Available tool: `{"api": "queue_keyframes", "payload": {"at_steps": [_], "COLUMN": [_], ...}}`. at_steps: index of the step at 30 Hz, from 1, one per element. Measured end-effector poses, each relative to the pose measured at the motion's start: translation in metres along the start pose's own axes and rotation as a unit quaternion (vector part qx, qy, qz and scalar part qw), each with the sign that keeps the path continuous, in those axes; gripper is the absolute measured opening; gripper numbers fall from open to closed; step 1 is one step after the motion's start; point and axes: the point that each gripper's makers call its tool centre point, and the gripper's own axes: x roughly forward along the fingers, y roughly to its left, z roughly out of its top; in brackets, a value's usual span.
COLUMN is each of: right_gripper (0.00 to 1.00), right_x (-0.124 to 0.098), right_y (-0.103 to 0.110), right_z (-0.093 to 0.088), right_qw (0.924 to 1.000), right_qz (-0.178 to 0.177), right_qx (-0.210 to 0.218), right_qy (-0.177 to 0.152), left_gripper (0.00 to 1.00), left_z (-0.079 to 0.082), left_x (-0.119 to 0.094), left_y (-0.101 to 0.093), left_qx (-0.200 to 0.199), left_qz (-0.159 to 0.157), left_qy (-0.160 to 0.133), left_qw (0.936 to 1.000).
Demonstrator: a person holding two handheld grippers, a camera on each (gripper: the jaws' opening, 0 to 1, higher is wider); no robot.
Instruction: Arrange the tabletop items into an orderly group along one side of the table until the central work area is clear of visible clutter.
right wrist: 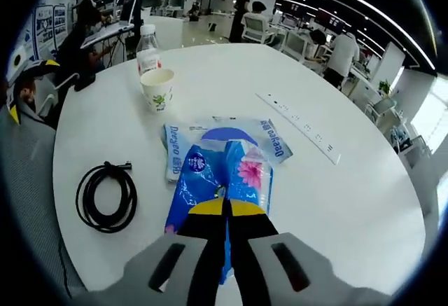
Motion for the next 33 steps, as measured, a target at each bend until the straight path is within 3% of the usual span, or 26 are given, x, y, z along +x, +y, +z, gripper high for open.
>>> {"api": "queue_keyframes", "payload": {"at_steps": [17,33], "right_gripper": [0.0,0.0], "right_x": [-0.011,-0.011], "right_y": [-0.042,-0.053], "right_z": [-0.049,-0.08], "right_qw": [0.9976,0.9926], "right_qz": [-0.047,-0.078], "right_qx": [0.033,0.064], "right_qy": [0.039,0.068], "left_gripper": [0.91,0.89], "left_z": [-0.002,-0.004], "left_x": [-0.001,-0.001], "left_y": [0.002,0.001], "left_qx": [0.0,0.0], "left_qz": [0.003,0.005], "left_qy": [0.006,0.013], "left_qw": [1.0,0.9999]}}
